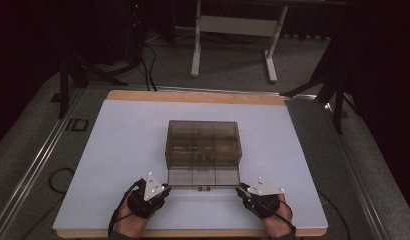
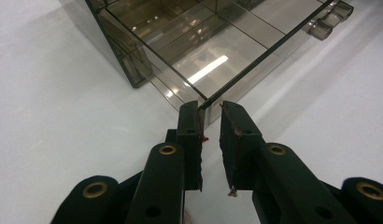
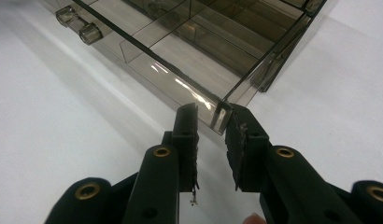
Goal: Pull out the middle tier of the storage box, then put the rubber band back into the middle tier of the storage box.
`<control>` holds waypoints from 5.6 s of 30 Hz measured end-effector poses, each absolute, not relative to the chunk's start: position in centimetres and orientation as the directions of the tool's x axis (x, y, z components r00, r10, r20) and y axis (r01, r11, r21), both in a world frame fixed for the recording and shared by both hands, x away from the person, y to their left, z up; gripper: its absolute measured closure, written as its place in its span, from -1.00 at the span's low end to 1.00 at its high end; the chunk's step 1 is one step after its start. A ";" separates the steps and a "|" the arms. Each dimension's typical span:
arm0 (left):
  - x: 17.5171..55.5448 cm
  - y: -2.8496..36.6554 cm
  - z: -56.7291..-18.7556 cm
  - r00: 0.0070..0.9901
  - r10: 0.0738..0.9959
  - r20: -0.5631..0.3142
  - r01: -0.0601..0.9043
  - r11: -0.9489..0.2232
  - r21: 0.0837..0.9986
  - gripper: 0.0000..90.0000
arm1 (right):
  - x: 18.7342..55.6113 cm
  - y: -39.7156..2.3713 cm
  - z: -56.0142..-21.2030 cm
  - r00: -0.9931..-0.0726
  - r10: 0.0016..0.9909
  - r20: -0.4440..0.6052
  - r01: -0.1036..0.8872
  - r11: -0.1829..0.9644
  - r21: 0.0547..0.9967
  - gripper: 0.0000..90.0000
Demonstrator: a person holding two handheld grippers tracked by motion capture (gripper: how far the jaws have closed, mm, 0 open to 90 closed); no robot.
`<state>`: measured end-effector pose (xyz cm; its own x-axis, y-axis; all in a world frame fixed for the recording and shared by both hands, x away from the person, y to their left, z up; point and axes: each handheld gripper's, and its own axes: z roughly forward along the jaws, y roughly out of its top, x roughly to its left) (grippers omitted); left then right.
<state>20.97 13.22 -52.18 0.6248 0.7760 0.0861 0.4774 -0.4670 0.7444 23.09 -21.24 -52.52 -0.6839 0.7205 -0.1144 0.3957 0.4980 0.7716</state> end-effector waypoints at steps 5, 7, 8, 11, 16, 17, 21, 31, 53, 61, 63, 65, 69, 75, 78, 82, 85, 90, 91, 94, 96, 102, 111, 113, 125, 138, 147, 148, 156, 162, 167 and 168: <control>21.0 13.3 -52.2 0.624 0.777 0.084 0.481 -0.466 0.743 0.75 | 23.0 -21.3 -52.6 -0.688 0.717 -0.114 0.393 0.500 0.772 0.66; 21.0 13.4 -52.2 0.624 0.777 0.083 0.482 -0.466 0.742 0.75 | 23.0 -21.2 -52.6 -0.693 0.713 -0.110 0.393 0.501 0.771 0.66; 21.0 13.4 -52.2 0.623 0.778 0.081 0.482 -0.464 0.744 0.75 | 23.0 -21.2 -52.6 -0.693 0.712 -0.110 0.393 0.501 0.771 0.66; 20.9 13.4 -52.2 0.625 0.776 0.084 0.480 -0.467 0.742 0.74 | 23.0 -21.2 -52.6 -0.694 0.711 -0.109 0.392 0.500 0.772 0.66; 21.0 13.5 -52.2 0.634 0.769 0.079 0.477 -0.469 0.743 0.68 | 23.0 -21.3 -52.6 -0.700 0.706 -0.104 0.390 0.501 0.773 0.63; 21.0 13.5 -52.3 0.637 0.766 0.081 0.475 -0.474 0.741 0.65 | 23.1 -21.3 -52.6 -0.703 0.704 -0.103 0.390 0.502 0.772 0.61; 21.0 13.4 -52.3 0.644 0.761 0.081 0.475 -0.481 0.737 0.54 | 23.1 -21.5 -52.6 -0.707 0.701 -0.096 0.386 0.496 0.778 0.45; 21.4 14.0 -52.4 0.652 0.755 0.073 0.481 -0.486 0.729 0.15 | 23.4 -22.9 -52.0 -0.686 0.723 -0.081 0.394 0.462 0.794 0.23; 21.9 16.1 -52.3 0.687 0.726 0.023 0.507 -0.502 0.701 -0.06 | 23.9 -25.1 -51.2 -0.632 0.773 -0.057 0.411 0.396 0.821 0.12; 22.0 17.0 -52.5 0.678 0.734 0.031 0.520 -0.510 0.686 -0.08 | 24.0 -25.6 -51.2 -0.606 0.792 -0.072 0.420 0.395 0.817 0.12; 22.0 17.2 -52.5 0.679 0.734 0.032 0.518 -0.509 0.688 -0.08 | 24.1 -25.7 -51.3 -0.598 0.798 -0.072 0.422 0.390 0.818 0.12; 22.1 17.3 -52.5 0.677 0.735 0.030 0.519 -0.506 0.689 -0.08 | 24.1 -25.8 -51.3 -0.591 0.803 -0.076 0.424 0.390 0.818 0.12; 22.1 17.6 -52.6 0.673 0.739 0.030 0.523 -0.505 0.687 -0.09 | 24.4 -26.3 -51.5 -0.577 0.814 -0.071 0.434 0.379 0.817 0.12; 22.1 17.9 -52.6 0.672 0.740 0.031 0.523 -0.504 0.687 -0.09 | 24.9 -26.6 -52.4 -0.557 0.827 -0.075 0.459 0.382 0.803 0.12; 22.2 17.9 -52.6 0.672 0.740 0.027 0.524 -0.501 0.689 -0.09 | 25.1 -26.5 -52.8 -0.551 0.831 -0.077 0.471 0.387 0.793 0.11; 22.2 18.0 -52.6 0.672 0.740 0.027 0.525 -0.501 0.688 -0.09 | 25.3 -26.5 -53.2 -0.552 0.830 -0.079 0.483 0.396 0.780 0.08; 22.2 18.0 -52.6 0.669 0.743 0.022 0.530 -0.497 0.687 -0.09 | 25.4 -26.4 -53.5 -0.554 0.829 -0.082 0.494 0.406 0.769 0.07; 22.2 18.3 -52.6 0.665 0.747 0.006 0.540 -0.487 0.687 -0.02 | 25.7 -26.2 -54.0 -0.554 0.827 -0.091 0.509 0.424 0.749 0.04; 22.3 18.4 -52.6 0.664 0.747 0.006 0.541 -0.487 0.686 -0.02 | 25.8 -26.2 -54.1 -0.556 0.826 -0.092 0.511 0.427 0.746 0.04; 22.4 18.4 -52.8 0.663 0.749 -0.002 0.550 -0.486 0.679 0.00 | 25.9 -26.3 -54.3 -0.553 0.828 -0.096 0.516 0.430 0.741 0.03; 22.5 18.5 -52.8 0.664 0.748 -0.005 0.550 -0.484 0.681 0.01 | 26.1 -26.4 -54.4 -0.552 0.828 -0.095 0.521 0.432 0.736 0.02; 22.8 18.9 -52.4 0.662 0.749 -0.017 0.550 -0.471 0.689 -0.06 | 26.3 -26.5 -54.7 -0.553 0.830 -0.076 0.539 0.426 0.727 -0.01; 22.7 19.8 -52.3 0.667 0.745 0.013 0.553 -0.507 0.661 -0.10 | 26.4 -27.0 -55.0 -0.551 0.833 -0.040 0.548 0.398 0.736 -0.04; 22.8 20.1 -52.3 0.669 0.743 0.012 0.555 -0.510 0.657 -0.10 | 26.4 -27.0 -55.0 -0.551 0.834 -0.035 0.550 0.394 0.736 -0.04; 22.8 20.2 -52.6 0.719 0.695 0.025 0.550 -0.590 0.591 -0.09 | 26.5 -27.1 -55.1 -0.554 0.832 -0.031 0.548 0.393 0.738 -0.05; 22.3 20.7 -52.2 0.732 0.681 0.019 0.544 -0.601 0.586 -0.09 | 26.5 -27.1 -55.1 -0.554 0.832 -0.031 0.546 0.391 0.741 -0.05; 22.0 20.3 -52.5 0.767 0.641 0.023 0.529 -0.652 0.543 -0.09 | 26.5 -27.1 -55.1 -0.554 0.832 -0.032 0.546 0.392 0.740 -0.05; 22.0 20.3 -52.5 0.768 0.640 0.020 0.531 -0.654 0.539 -0.09 | 26.4 -27.1 -55.1 -0.553 0.832 -0.032 0.546 0.391 0.741 -0.05; 22.5 19.7 -53.0 0.786 0.618 0.027 0.523 -0.686 0.506 -0.10 | 26.5 -27.1 -55.1 -0.553 0.832 -0.031 0.546 0.391 0.741 -0.05; 22.9 19.5 -53.1 0.779 0.626 0.032 0.531 -0.686 0.497 -0.17 | 26.4 -27.1 -55.1 -0.553 0.832 -0.031 0.546 0.391 0.741 -0.05; 23.2 19.5 -53.1 0.772 0.634 0.040 0.537 -0.684 0.494 -0.23 | 26.5 -27.1 -55.1 -0.553 0.832 -0.031 0.546 0.390 0.741 -0.05; 23.2 19.5 -53.1 0.771 0.636 0.041 0.538 -0.685 0.492 -0.23 | 26.4 -27.1 -55.1 -0.553 0.833 -0.030 0.547 0.390 0.741 -0.05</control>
<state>23.24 19.46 -53.10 0.7709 0.6356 0.0415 0.5381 -0.6847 0.4916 26.44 -27.11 -55.11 -0.5529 0.8327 -0.0302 0.5469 0.3900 0.7409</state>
